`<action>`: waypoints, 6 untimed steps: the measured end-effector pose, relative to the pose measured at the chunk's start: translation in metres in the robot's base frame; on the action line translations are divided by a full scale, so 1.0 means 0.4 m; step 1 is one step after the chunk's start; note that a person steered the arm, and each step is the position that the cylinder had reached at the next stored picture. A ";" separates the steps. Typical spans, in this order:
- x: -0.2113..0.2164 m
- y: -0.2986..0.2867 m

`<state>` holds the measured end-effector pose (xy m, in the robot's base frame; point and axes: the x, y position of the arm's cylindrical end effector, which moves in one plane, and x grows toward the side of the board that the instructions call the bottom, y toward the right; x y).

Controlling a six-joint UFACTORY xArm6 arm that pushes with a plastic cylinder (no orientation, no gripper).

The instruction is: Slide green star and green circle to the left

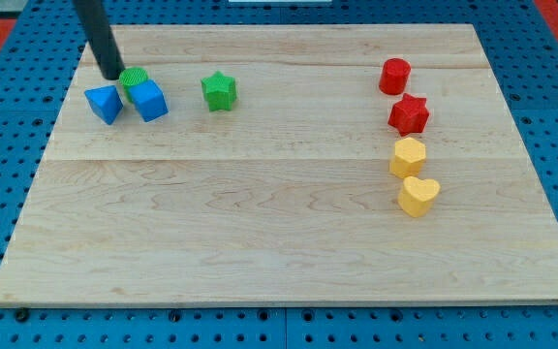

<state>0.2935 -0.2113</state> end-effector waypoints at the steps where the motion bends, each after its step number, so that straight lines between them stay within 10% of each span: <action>1: 0.066 0.150; 4: 0.021 0.474; 6: 0.176 0.255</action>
